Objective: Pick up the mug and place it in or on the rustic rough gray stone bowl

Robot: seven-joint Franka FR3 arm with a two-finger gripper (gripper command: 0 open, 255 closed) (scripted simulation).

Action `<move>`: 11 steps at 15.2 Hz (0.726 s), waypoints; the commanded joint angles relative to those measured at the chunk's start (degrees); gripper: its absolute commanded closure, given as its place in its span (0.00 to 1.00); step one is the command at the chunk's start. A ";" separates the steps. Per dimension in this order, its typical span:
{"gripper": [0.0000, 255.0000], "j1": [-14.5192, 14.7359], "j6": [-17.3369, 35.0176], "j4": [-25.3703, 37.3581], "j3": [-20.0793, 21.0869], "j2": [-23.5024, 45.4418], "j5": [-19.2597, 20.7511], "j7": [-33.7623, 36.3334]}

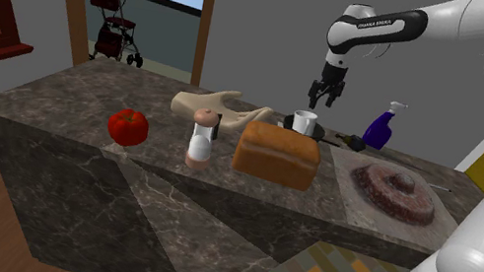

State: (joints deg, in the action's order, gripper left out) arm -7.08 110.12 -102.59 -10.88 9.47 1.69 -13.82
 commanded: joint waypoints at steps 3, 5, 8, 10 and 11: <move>0.00 0.10 -3.72 3.20 0.04 -0.52 0.07 0.05; 0.00 0.17 -7.10 6.39 0.08 -0.72 0.08 0.05; 0.00 0.17 -7.10 6.38 0.08 -0.72 0.08 0.05; 0.00 0.17 -7.10 6.39 0.08 -0.72 0.08 0.05; 0.00 0.17 -7.10 6.39 0.08 -0.72 0.08 0.05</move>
State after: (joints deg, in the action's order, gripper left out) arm -6.91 103.05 -96.24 -10.80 8.74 1.77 -13.77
